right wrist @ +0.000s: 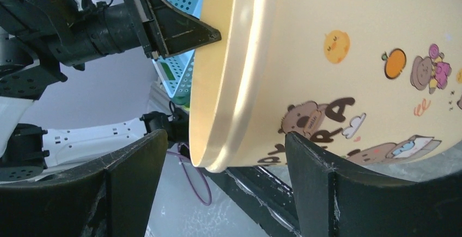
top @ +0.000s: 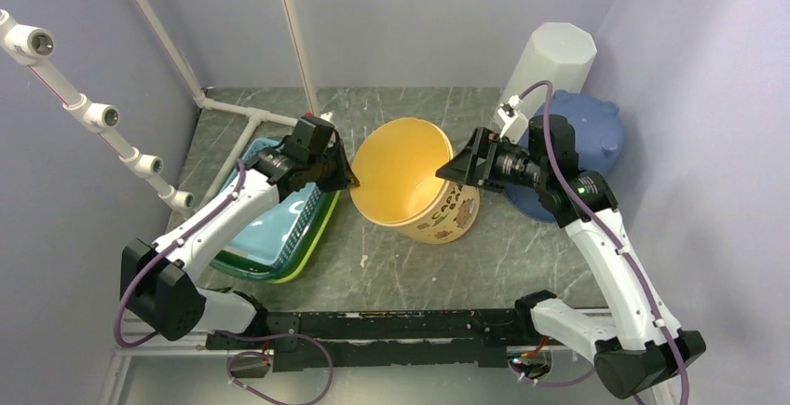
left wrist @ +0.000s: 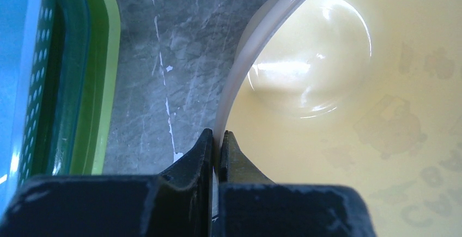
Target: Turn the large container upside down
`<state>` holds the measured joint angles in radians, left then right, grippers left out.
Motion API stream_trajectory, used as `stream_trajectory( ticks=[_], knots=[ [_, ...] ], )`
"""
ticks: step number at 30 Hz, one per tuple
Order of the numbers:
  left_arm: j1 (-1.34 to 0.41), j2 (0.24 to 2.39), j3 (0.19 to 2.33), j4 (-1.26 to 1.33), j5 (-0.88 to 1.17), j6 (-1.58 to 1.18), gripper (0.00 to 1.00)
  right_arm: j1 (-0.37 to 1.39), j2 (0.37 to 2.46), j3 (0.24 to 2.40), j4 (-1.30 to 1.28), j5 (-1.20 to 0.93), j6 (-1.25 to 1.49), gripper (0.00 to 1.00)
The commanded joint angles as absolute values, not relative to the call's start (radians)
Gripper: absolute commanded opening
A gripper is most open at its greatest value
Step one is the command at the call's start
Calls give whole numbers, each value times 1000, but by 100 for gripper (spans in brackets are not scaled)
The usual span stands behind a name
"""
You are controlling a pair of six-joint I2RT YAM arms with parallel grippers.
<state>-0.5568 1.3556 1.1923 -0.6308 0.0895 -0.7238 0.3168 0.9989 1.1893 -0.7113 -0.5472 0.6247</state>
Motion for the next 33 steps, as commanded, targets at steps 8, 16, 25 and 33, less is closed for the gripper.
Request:
stream_trajectory(
  ticks=[8, 16, 25, 33],
  knots=[
    [-591, 1306, 1166, -642, 83, -740, 3, 427, 1073, 1319, -780, -351, 630, 71],
    [-607, 1292, 1146, -629, 86, -751, 3, 504, 1114, 1367, -837, -235, 625, 59],
    [-612, 1287, 1155, -641, 83, -744, 3, 505, 1100, 1317, -763, -287, 689, 45],
    [-614, 1305, 1180, -687, 55, -731, 3, 505, 1083, 1340, -744, -316, 688, 36]
  ],
)
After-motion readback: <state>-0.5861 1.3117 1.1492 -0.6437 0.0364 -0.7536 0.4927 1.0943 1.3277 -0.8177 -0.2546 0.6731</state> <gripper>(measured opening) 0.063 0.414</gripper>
